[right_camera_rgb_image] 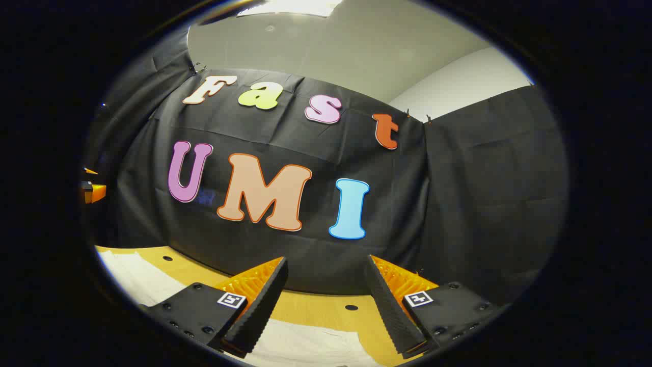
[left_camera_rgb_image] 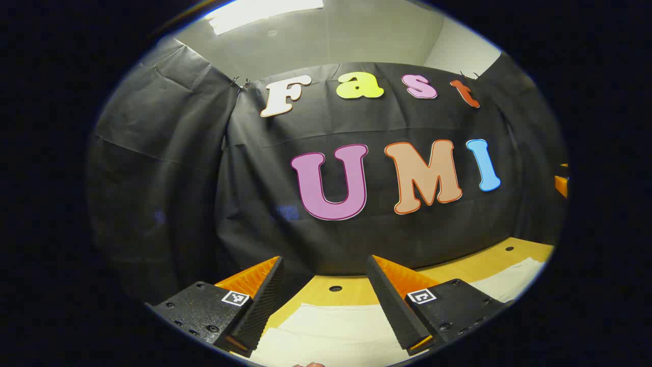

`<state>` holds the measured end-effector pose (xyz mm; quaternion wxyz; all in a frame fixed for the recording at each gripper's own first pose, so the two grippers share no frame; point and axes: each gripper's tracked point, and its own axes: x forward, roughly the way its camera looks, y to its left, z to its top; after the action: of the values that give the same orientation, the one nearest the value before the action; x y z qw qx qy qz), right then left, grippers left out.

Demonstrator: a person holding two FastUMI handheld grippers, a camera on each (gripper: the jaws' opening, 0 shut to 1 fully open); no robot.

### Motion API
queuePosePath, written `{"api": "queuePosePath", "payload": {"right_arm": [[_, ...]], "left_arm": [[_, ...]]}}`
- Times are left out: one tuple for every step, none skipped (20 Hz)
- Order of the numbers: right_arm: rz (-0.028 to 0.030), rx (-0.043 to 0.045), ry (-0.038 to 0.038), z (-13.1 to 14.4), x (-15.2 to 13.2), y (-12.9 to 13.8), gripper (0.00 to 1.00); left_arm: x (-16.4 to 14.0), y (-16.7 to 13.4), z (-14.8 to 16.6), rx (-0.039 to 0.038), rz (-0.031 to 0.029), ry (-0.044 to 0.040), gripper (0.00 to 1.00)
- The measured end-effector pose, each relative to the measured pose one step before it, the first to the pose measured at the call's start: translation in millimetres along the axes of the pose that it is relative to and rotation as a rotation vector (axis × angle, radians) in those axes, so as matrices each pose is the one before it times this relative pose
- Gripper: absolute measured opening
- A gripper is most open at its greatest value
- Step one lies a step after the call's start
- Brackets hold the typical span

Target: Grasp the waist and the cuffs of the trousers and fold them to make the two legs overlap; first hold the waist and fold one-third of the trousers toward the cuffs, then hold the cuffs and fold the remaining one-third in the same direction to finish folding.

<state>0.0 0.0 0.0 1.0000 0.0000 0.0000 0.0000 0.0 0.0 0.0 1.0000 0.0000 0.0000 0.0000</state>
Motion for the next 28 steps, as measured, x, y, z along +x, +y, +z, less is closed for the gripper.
{"api": "queuePosePath", "payload": {"right_arm": [[0.00149,0.00064,0.00217,-0.75,0.49,0.40,0.97],[0.00196,-0.00322,0.00090,-0.47,0.77,-0.46,0.97],[0.00173,-0.00539,0.00183,-0.98,-0.07,-0.63,0.97],[0.00348,-0.00175,0.00055,0.26,-0.53,0.10,0.97],[0.00108,-0.00016,0.00263,-0.79,0.32,-0.25,0.97],[0.00075,0.00117,0.00203,-0.32,-0.04,-0.30,0.97],[0.00029,0.00100,0.00441,-1.45,-0.45,0.13,0.97],[0.00395,0.00102,0.00478,-1.15,-0.53,-0.22,0.97],[0.00408,-0.00161,0.00525,-2.11,-0.40,1.46,0.97],[0.00211,-0.00515,0.00222,-0.20,0.53,0.35,0.97],[0.00048,-0.00414,0.00011,-0.36,-0.87,-1.80,0.97],[-0.00043,-0.00160,0.00119,-0.17,-0.65,-1.04,0.97],[-0.00199,0.00141,0.00230,-0.29,0.11,-0.32,0.97],[-0.00174,0.00403,0.00131,0.17,0.23,-1.36,0.97],[-0.00175,0.00227,0.00175,-1.67,0.57,0.08,0.97],[-0.00143,0.00076,0.00049,0.25,-0.30,-0.95,0.97],[-0.00090,0.00083,-0.00089,0.10,-0.36,-0.09,0.97],[-0.00078,0.00126,-0.00024,0.49,0.09,-0.28,0.97],[-0.00037,0.00193,-0.00021,-1.04,1.43,0.64,0.97],[0.00056,0.00073,0.00143,0.03,0.77,0.35,0.97],[0.00242,0.00092,0.00151,-2.58,-0.69,0.23,0.97],[0.00048,-0.00009,0.00240,-1.11,0.16,1.46,0.97],[0.00092,0.00156,0.00424,-2.54,0.66,-0.04,0.97],[0.00251,0.00301,0.00407,-1.96,-0.42,1.46,0.97],[0.00496,0.00228,0.00303,-1.22,-0.27,1.73,0.97],[0.00479,-0.00122,0.00257,-1.60,0.84,2.39,0.97],[0.00384,-0.00091,0.00115,-0.25,1.95,0.99,0.97],[0.00289,0.00105,0.00115,-1.10,0.21,1.05,0.97]], "left_arm": [[-1.38,0.80,0.30,-0.00106,-0.00068,0.00070,0.96],[-0.64,0.92,-0.23,0.00158,0.00094,0.00218,0.99],[0.05,0.74,-1.41,0.00317,0.00142,0.00161,0.96],[-0.18,0.37,0.50,0.00389,0.00265,0.00103,0.96],[-0.86,0.51,-0.39,0.00182,0.00070,0.00018,0.96],[-1.30,-0.01,0.61,0.00198,0.00042,-0.00164,0.96],[-0.64,0.66,-0.97,0.00220,0.00052,0.00116,0.96],[-0.57,0.88,-1.21,0.00217,0.00107,0.00064,0.99],[-0.53,0.62,-1.01,0.00272,0.00194,0.00125,0.99],[0.08,0.23,-0.67,0.00141,0.00061,-0.00127,0.96],[-0.09,-0.16,-1.51,0.00171,0.00103,0.00162,0.96],[0.64,0.93,0.56,0.00177,0.00148,0.00112,0.99],[-0.50,1.48,-2.38,0.00099,0.00151,0.00174,0.96],[1.09,0.20,-1.72,0.00171,-0.00139,0.00364,0.99],[-0.21,0.57,-1.39,0.00355,-0.00118,0.00118,0.96],[0.24,0.87,-1.46,0.00721,-0.00017,0.00228,0.96],[0.09,0.12,-3.92,0.01076,-0.00491,0.00462,0.96],[-0.51,-1.47,-2.98,0.01767,-0.01134,0.00456,0.96],[0.95,-2.07,-3.05,0.02778,-0.01749,0.00392,0.96],[-0.58,-1.96,-2.53,0.03773,-0.01968,0.00296,0.96],[0.36,0.62,-4.97,0.04321,-0.01943,0.00667,0.96],[-0.38,-0.12,-3.99,0.04220,-0.01877,0.00790,0.96],[-2.38,-0.91,-7.07,0.04456,-0.02745,0.00995,0.96],[-1.95,-3.45,-4.99,0.02713,-0.03073,0.00867,0.96],[-1.45,-4.20,-6.31,0.03713,-0.03364,0.01277,0.96],[-2.03,-3.84,-7.97,0.04781,-0.03019,0.01824,0.96],[0.55,-1.25,-6.06,0.05147,-0.02995,0.01612,0.96],[-1.97,-1.05,-7.70,0.04790,-0.02758,0.01467,0.96]]}}
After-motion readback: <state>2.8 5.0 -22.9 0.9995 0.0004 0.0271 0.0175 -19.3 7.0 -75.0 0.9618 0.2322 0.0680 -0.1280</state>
